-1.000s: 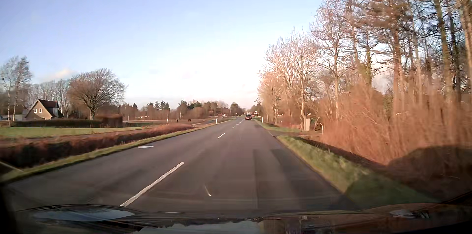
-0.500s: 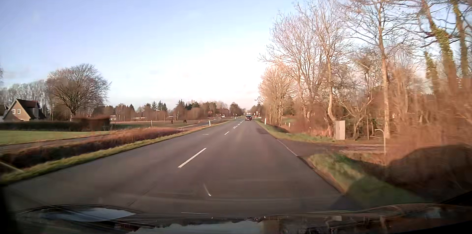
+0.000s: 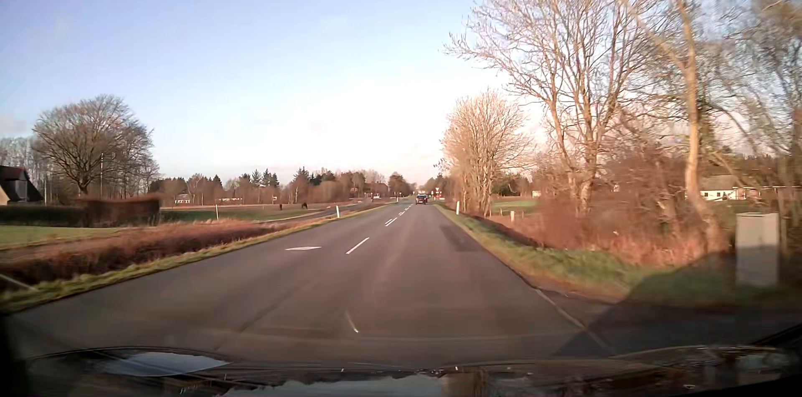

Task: Follow the waypoints while adhering to traffic rules and regulations

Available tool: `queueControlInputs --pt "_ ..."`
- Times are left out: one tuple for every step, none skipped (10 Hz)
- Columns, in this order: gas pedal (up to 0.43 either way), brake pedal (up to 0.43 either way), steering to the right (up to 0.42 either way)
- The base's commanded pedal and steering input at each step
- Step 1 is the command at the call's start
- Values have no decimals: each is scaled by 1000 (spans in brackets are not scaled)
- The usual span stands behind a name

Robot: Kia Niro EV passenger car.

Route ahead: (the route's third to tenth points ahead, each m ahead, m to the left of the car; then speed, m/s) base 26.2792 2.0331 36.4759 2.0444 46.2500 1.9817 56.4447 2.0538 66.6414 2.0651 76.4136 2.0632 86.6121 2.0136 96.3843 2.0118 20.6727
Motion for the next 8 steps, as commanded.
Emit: queueControlInputs --pt "157 0 1" --pt "157 0 1" --pt "157 0 0" --pt "157 0 1" --pt "157 0 1" --pt "157 0 0" --pt "157 0 1" --pt "157 0 1"
